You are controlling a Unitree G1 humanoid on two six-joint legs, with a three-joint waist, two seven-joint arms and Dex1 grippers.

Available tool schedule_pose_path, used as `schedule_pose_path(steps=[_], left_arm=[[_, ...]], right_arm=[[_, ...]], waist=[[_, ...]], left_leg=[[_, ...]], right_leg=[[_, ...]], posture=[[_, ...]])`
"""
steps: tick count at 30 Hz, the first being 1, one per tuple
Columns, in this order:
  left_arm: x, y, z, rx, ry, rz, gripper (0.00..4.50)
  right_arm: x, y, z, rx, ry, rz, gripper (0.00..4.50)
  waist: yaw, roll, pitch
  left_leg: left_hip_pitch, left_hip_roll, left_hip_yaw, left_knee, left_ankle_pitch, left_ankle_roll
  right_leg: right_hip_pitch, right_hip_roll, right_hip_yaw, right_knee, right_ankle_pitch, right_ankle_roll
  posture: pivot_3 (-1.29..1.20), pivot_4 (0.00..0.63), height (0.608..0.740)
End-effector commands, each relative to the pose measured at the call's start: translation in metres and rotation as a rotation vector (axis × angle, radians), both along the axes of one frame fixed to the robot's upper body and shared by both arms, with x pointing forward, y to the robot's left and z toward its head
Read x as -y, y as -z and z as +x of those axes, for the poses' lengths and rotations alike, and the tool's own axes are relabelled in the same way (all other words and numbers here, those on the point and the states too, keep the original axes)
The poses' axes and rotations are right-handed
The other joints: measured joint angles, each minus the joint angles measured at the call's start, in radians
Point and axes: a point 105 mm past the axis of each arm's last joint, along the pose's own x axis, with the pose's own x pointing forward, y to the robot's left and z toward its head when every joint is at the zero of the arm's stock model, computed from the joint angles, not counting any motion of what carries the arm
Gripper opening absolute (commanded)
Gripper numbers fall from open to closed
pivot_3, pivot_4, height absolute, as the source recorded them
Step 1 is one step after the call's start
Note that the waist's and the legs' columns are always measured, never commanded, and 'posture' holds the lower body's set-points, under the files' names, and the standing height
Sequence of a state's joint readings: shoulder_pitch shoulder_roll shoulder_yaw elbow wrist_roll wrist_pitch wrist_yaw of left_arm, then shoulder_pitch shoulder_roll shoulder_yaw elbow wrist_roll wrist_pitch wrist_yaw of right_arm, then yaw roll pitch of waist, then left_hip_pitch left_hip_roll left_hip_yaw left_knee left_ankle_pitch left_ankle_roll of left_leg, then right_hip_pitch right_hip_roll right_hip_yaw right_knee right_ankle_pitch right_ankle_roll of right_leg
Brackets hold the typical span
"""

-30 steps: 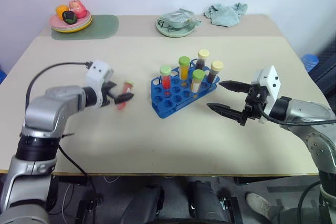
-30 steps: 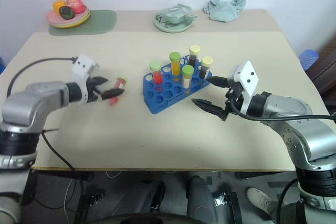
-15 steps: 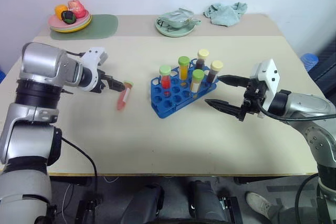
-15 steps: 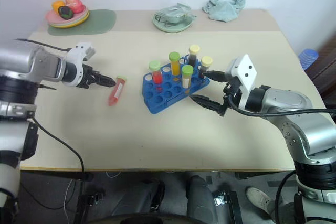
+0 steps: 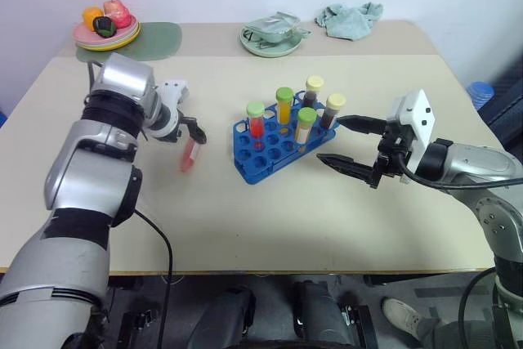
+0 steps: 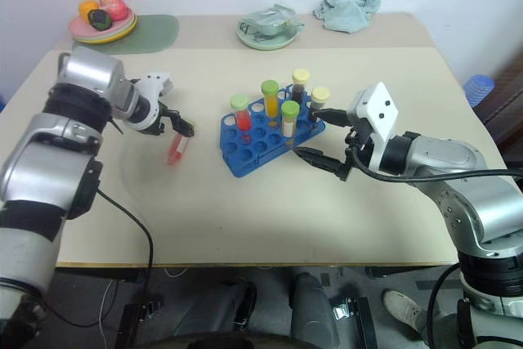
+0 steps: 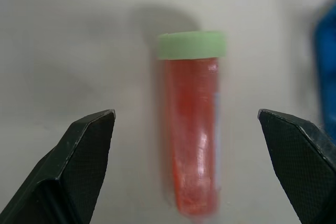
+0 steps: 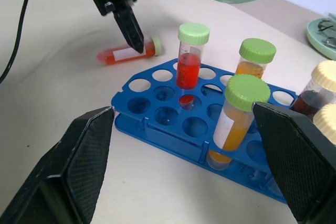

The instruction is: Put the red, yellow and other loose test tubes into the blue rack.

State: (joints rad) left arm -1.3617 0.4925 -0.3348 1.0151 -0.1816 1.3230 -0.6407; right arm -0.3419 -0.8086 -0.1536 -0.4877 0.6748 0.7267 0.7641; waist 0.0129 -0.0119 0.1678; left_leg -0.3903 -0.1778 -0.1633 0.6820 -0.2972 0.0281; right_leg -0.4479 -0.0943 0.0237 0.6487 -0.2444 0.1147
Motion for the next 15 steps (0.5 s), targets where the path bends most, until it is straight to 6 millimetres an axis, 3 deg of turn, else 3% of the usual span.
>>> schedule_pose_path(steps=[1,5,6,8,14,15], left_arm=[[0.004,-0.015,0.011,0.074,0.0,0.017,4.47],[0.005,-0.007,0.016,0.085,-0.027,0.03,4.47],[0.005,-0.006,0.017,0.091,-0.036,0.032,4.24],[0.004,-0.005,0.018,0.099,-0.052,0.039,3.68],[0.001,-0.001,0.018,0.091,-0.071,0.047,0.82],[0.002,-0.001,0.018,0.09,-0.056,0.044,0.76]], right_arm=[[0.002,-0.011,-0.005,0.052,0.004,0.0,4.32],[0.003,-0.011,-0.006,0.054,0.013,0.002,4.32],[0.003,-0.011,-0.006,0.055,0.015,0.001,4.32],[0.004,-0.011,-0.007,0.056,0.021,0.001,4.32],[0.006,-0.01,-0.007,0.055,0.028,0.001,4.32],[0.006,-0.01,-0.006,0.053,0.027,0.002,4.32]], waist=[[0.0,0.0,0.0],[-0.002,0.0,0.0],[-0.002,0.0,0.0],[-0.002,0.0,0.0],[0.0,0.0,0.0],[-0.001,0.0,0.0]], left_leg=[[-0.001,0.0,0.0,0.0,0.0,0.0],[-0.001,0.0,0.0,0.0,0.0,0.0],[-0.001,0.0,0.0,0.0,0.0,0.0],[-0.001,0.0,0.001,0.0,0.0,0.0],[-0.001,0.0,0.001,0.001,0.0,0.0],[-0.001,0.0,0.001,0.001,0.0,0.0]], right_leg=[[-0.001,0.0,0.0,0.0,0.0,0.0],[-0.001,0.0,0.0,0.001,0.0,0.0],[-0.002,0.0,0.0,0.001,0.0,0.0],[-0.002,0.0,0.0,0.002,0.0,0.0],[-0.002,0.0,0.001,0.002,0.0,0.0],[-0.002,0.0,0.0,0.002,0.0,0.0]], posture=[[0.0,0.15,0.74],[0.0,0.15,0.74],[0.0,0.15,0.74],[0.0,0.15,0.74],[0.0,0.15,0.74],[0.0,0.15,0.74]])
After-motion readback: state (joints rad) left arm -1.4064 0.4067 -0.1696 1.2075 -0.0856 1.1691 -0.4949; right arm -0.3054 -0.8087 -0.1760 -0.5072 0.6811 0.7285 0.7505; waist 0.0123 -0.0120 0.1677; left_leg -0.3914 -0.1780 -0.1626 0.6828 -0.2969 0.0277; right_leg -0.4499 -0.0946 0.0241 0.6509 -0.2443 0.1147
